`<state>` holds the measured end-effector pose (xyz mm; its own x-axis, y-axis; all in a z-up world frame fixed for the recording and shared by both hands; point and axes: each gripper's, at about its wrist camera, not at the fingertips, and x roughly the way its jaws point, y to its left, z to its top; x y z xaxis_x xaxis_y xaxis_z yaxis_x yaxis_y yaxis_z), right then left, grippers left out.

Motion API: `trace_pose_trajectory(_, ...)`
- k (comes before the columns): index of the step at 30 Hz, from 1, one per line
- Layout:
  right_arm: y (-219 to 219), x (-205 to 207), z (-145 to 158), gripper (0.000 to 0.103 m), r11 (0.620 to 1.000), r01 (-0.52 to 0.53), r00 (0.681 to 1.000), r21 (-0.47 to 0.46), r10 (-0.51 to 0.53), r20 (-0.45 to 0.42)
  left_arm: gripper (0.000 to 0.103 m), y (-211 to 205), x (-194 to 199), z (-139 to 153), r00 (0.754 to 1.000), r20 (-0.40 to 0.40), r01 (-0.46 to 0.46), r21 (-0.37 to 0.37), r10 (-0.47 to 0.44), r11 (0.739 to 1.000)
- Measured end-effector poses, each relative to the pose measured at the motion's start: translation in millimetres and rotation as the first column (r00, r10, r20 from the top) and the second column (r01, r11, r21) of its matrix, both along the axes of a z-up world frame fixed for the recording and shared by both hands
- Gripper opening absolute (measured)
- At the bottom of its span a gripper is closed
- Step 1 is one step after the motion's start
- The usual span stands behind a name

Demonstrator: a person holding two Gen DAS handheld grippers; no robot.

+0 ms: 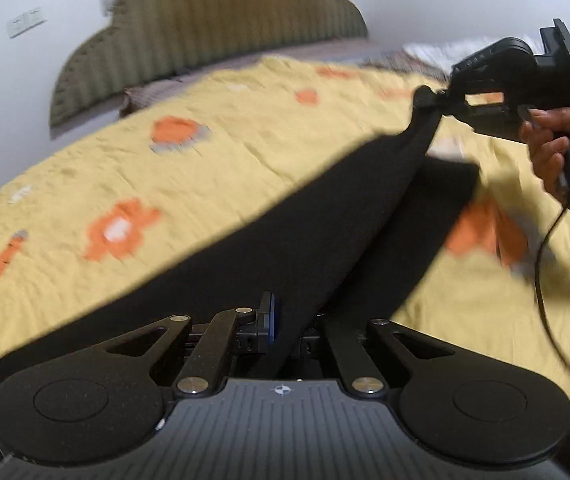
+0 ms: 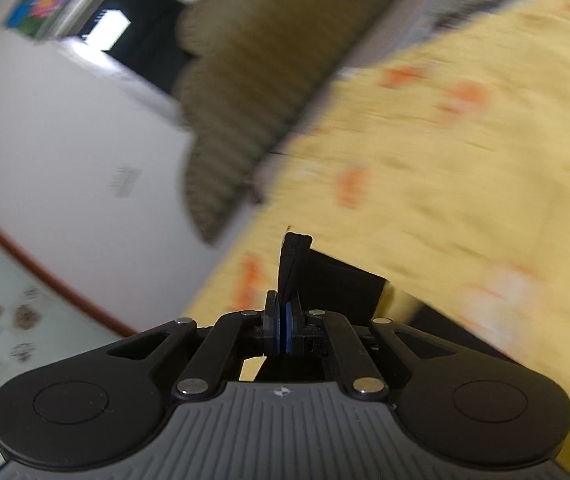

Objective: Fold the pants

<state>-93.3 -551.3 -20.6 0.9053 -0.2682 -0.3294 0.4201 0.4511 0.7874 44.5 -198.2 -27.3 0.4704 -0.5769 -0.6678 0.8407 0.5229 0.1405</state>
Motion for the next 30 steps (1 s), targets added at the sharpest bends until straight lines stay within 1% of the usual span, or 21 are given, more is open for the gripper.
trace_pose_trajectory(2, -1, -16, -24, 0.003, 0.998, 0.033, 0.999, 0.06, -0.031, -0.034, 0.006, 1, -2, -8, 1.0, -0.021, -0.004, 0.013, 0.004, 1.0)
trace_pose_trajectory(4, 3, -27, -39, 0.003, 0.994, 0.054, 0.998, 0.09, -0.05, -0.046, 0.006, 3, -7, -10, 1.0, -0.012, 0.001, 0.018, 0.0, 1.0)
trace_pose_trajectory(9, 14, -38, -43, 0.003, 0.994, 0.079, 0.995, 0.068, -0.074, -0.072, 0.009, 4, -13, -13, 0.999, 0.007, 0.033, 0.056, -0.033, 0.998)
trace_pose_trajectory(10, 13, -37, -43, 0.004, 0.994, 0.087, 0.992, 0.06, -0.082, -0.093, 0.022, 2, -11, -14, 0.999, 0.012, 0.039, 0.077, -0.04, 0.996)
trace_pose_trajectory(12, 10, -36, -43, 0.007, 0.995, 0.084, 0.986, 0.043, -0.077, -0.15, 0.029, 3, -15, -14, 0.999, 0.025, 0.03, 0.094, -0.033, 0.995)
trace_pose_trajectory(13, 7, -40, -42, 0.007, 0.995, 0.085, 0.983, 0.054, -0.075, -0.169, 0.044, 6, -17, -11, 0.999, 0.032, 0.015, 0.104, -0.019, 0.994)
trace_pose_trajectory(14, 7, -45, -38, 0.007, 0.994, 0.097, 0.982, 0.054, -0.087, -0.168, 0.063, 10, -19, -8, 0.999, 0.036, 0.004, 0.111, -0.008, 0.994)
trace_pose_trajectory(15, 12, -53, -32, 0.011, 0.993, 0.116, 0.979, 0.016, -0.112, -0.168, 0.071, 17, -22, -3, 1.0, 0.024, 0.001, 0.105, -0.003, 0.994)
trace_pose_trajectory(16, 20, -56, -20, 0.013, 0.988, 0.141, 0.972, -0.065, -0.151, -0.178, 0.082, 27, -24, 3, 1.0, 0.004, 0.009, 0.081, -0.009, 0.997)
trace_pose_trajectory(17, 31, -53, -5, 0.014, 0.972, 0.154, 0.961, -0.175, -0.189, -0.201, 0.084, 37, -25, 9, 1.0, -0.018, 0.02, 0.049, -0.019, 0.999)
trace_pose_trajectory(18, 42, -45, 8, 0.016, 0.951, 0.12, 0.956, -0.284, -0.187, -0.224, 0.084, 46, -25, 15, 0.999, -0.041, 0.027, 0.023, -0.026, 0.999)
trace_pose_trajectory(19, 55, -32, 21, 0.016, 0.928, 0.032, 0.958, -0.371, -0.134, -0.253, 0.084, 56, -23, 21, 0.998, -0.059, 0.022, 0.007, -0.021, 1.0)
trace_pose_trajectory(20, 66, -14, 30, 0.018, 0.905, -0.089, 0.954, -0.416, -0.043, -0.298, 0.084, 64, -20, 25, 0.998, -0.063, 0.004, -0.001, -0.004, 1.0)
trace_pose_trajectory(21, 79, 8, 35, 0.025, 0.873, -0.232, 0.933, -0.428, 0.076, -0.352, 0.084, 73, -15, 29, 0.998, -0.061, -0.028, -0.006, 0.027, 1.0)
trace_pose_trajectory(22, 95, 28, 38, 0.026, 0.83, -0.354, 0.904, -0.431, 0.184, -0.387, 0.084, 81, -10, 32, 0.996, -0.056, -0.071, -0.006, 0.07, 0.997)
trace_pose_trajectory(23, 112, 48, 38, 0.026, 0.779, -0.454, 0.868, -0.433, 0.277, -0.411, 0.084, 90, -2, 33, 0.991, -0.044, -0.123, 0.0, 0.123, 0.992)
trace_pose_trajectory(25, 150, 89, 35, 0.026, 0.649, -0.627, 0.767, -0.43, 0.42, -0.485, 0.084, 108, 15, 33, 0.972, -0.02, -0.234, 0.024, 0.234, 0.972)
trace_pose_trajectory(26, 169, 107, 32, 0.026, 0.585, -0.688, 0.719, -0.43, 0.466, -0.516, 0.083, 117, 24, 31, 0.957, -0.017, -0.29, 0.043, 0.291, 0.956)
trace_pose_trajectory(28, 203, 142, 18, 0.026, 0.45, -0.802, 0.595, -0.393, 0.547, -0.588, 0.083, 137, 39, 28, 0.926, -0.031, -0.374, 0.061, 0.376, 0.926)
trace_pose_trajectory(29, 217, 157, 9, 0.026, 0.405, -0.836, 0.547, -0.37, 0.553, -0.629, 0.084, 149, 46, 27, 0.915, -0.048, -0.397, 0.061, 0.4, 0.916)
trace_pose_trajectory(30, 229, 164, 3, 0.026, 0.364, -0.835, 0.55, -0.413, 0.527, -0.647, 0.084, 160, 52, 24, 0.904, -0.077, -0.417, 0.073, 0.421, 0.906)
